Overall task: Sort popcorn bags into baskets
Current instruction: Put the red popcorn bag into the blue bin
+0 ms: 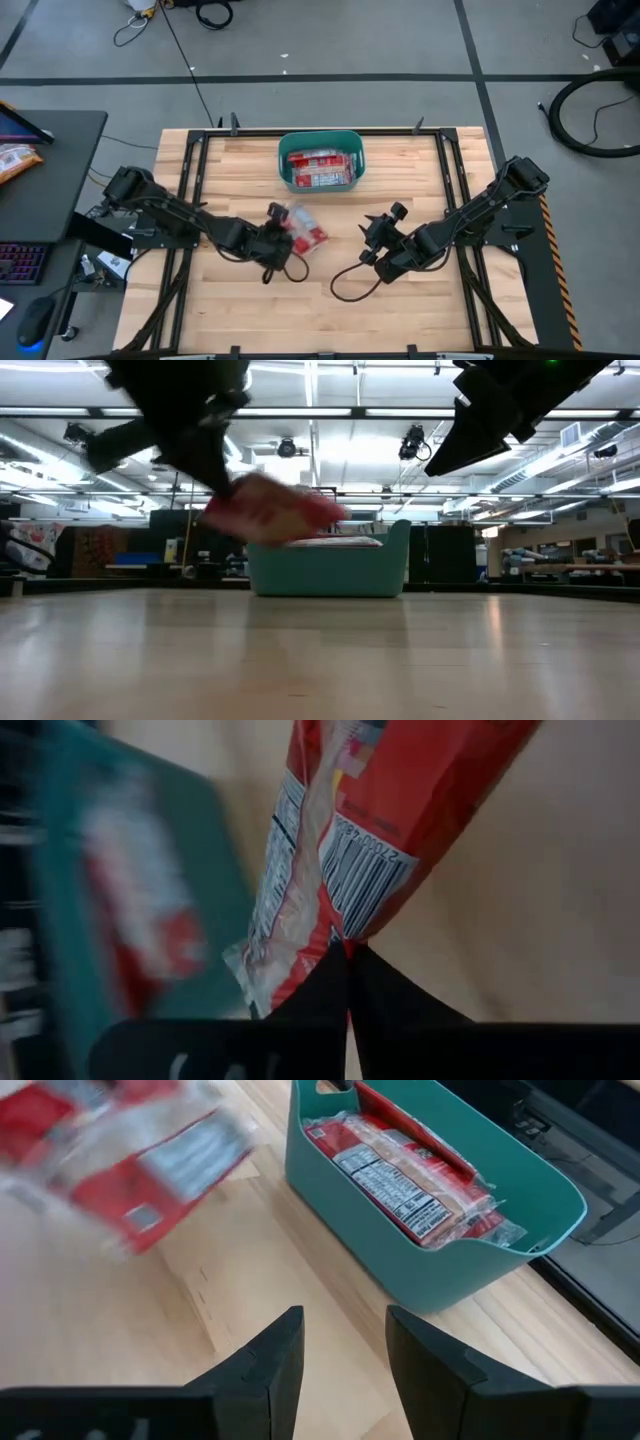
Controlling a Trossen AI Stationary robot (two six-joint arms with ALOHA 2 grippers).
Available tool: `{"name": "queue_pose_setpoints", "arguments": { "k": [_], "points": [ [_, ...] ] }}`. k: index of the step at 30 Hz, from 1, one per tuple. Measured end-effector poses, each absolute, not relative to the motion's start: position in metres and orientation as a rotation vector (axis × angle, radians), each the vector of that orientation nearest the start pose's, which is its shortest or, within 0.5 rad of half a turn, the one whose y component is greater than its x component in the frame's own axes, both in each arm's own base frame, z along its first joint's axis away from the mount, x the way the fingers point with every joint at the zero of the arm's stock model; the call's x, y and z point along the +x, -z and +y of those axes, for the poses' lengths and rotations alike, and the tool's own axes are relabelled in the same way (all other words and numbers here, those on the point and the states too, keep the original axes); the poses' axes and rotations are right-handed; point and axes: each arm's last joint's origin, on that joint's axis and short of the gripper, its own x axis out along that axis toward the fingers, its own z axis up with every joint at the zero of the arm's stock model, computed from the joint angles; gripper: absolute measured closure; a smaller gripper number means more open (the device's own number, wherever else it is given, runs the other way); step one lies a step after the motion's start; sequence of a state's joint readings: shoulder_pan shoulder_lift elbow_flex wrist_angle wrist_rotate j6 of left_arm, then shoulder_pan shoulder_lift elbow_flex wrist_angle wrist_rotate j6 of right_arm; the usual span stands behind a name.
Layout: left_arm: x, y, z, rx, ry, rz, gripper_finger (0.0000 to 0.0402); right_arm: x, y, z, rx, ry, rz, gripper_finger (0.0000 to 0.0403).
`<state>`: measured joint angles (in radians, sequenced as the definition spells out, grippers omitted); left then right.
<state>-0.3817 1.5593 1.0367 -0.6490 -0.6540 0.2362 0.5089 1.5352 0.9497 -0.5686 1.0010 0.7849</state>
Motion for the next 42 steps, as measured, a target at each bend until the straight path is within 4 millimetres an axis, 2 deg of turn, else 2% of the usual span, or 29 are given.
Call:
{"name": "queue_pose_setpoints", "arguments": {
  "k": [4,7,10,15,18,20,23,27,32,37,42],
  "points": [
    [0.3,-0.239,-0.078,0.808,-0.221,0.968,0.0395,0.258,-0.206,0.116,-0.069,0.706,0.598,0.0255],
    [0.313,-0.247,-0.048,0.749,-0.304,0.945,0.0395,0.258,-0.206,0.116,-0.065,0.706,0.594,0.0255],
    [0.323,-0.251,-0.007,0.656,-0.43,0.922,0.0395,0.259,-0.206,0.116,-0.062,0.705,0.592,0.0255],
    [0.328,-0.25,0.058,0.44,-0.514,0.884,0.0395,0.259,-0.206,0.116,-0.064,0.706,0.592,0.0255],
    [0.334,-0.245,0.083,0.375,-0.531,0.838,0.0395,0.259,-0.206,0.116,-0.07,0.71,0.588,0.0255],
    [0.337,-0.24,0.092,0.385,-0.536,0.841,0.0395,0.258,-0.206,0.116,-0.075,0.715,0.585,0.0255],
    [0.342,-0.232,0.097,0.424,-0.534,0.856,0.0385,0.259,-0.206,0.116,-0.075,0.716,0.584,0.0255],
    [0.346,-0.228,0.09,0.426,-0.537,0.86,0.0341,0.258,-0.206,0.116,-0.075,0.715,0.587,0.0255],
    [0.341,-0.238,0.076,0.437,-0.478,0.855,0.0282,0.259,-0.206,0.116,-0.068,0.71,0.591,0.0255],
    [0.318,-0.259,0.062,0.333,-0.365,0.841,0.027,0.258,-0.205,0.116,-0.067,0.705,0.602,0.0256],
    [0.277,-0.268,0.047,0.261,-0.377,0.733,0.0283,0.258,-0.205,0.116,-0.063,0.706,0.601,0.0259]
  ]
}}
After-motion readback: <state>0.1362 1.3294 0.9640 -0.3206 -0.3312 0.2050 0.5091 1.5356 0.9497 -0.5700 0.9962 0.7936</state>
